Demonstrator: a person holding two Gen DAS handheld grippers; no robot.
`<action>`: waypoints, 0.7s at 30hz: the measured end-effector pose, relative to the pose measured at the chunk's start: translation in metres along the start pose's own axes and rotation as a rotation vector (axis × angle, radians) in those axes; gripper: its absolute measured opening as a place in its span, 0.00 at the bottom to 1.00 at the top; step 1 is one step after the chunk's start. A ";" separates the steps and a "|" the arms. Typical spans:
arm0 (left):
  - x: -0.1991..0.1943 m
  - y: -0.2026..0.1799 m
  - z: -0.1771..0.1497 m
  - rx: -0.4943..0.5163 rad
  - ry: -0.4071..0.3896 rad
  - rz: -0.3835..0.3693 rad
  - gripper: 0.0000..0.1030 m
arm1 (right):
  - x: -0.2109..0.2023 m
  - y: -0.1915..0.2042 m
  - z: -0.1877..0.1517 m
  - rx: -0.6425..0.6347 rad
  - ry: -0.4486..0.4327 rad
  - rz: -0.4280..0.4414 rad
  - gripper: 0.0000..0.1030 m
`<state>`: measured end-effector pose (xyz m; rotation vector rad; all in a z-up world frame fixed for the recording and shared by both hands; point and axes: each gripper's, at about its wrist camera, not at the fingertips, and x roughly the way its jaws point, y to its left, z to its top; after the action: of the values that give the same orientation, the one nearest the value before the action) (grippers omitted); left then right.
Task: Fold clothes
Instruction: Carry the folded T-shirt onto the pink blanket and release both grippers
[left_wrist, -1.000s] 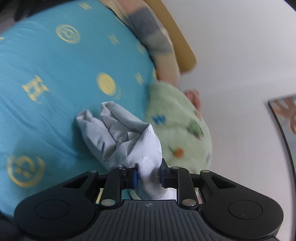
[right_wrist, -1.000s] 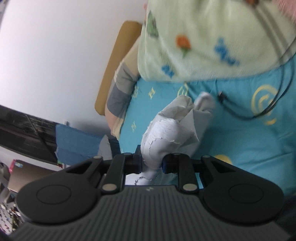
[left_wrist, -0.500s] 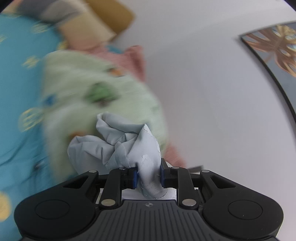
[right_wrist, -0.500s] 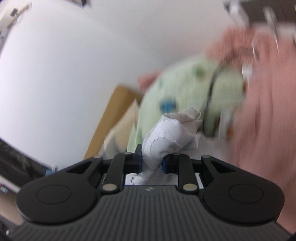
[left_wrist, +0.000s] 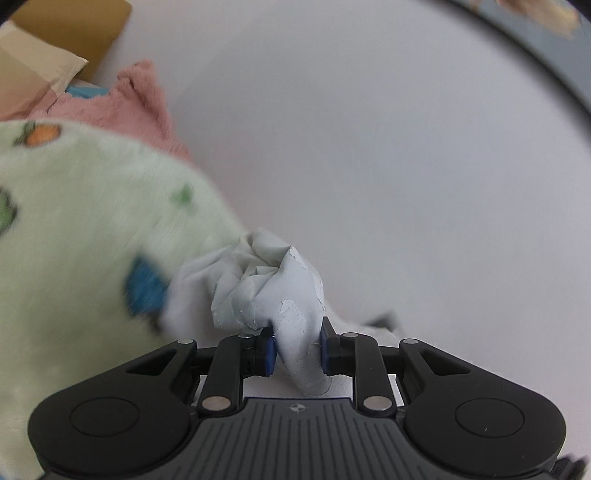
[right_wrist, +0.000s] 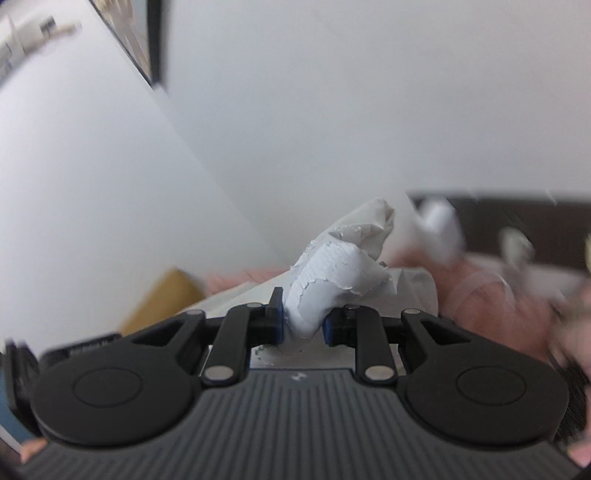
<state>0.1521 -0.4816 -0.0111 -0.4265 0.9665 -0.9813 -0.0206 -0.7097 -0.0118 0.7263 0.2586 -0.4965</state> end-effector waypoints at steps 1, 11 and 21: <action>-0.004 0.005 -0.011 0.016 0.009 0.009 0.23 | -0.002 -0.007 -0.014 -0.002 0.025 -0.015 0.22; -0.039 0.038 -0.111 0.188 0.076 0.114 0.27 | -0.033 -0.023 -0.098 -0.004 0.143 -0.097 0.26; -0.117 -0.034 -0.118 0.361 -0.026 0.204 0.80 | -0.096 0.015 -0.095 -0.099 0.172 -0.095 0.82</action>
<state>0.0122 -0.3882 0.0066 -0.0374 0.7721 -0.9369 -0.1001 -0.6023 -0.0346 0.6628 0.4772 -0.5080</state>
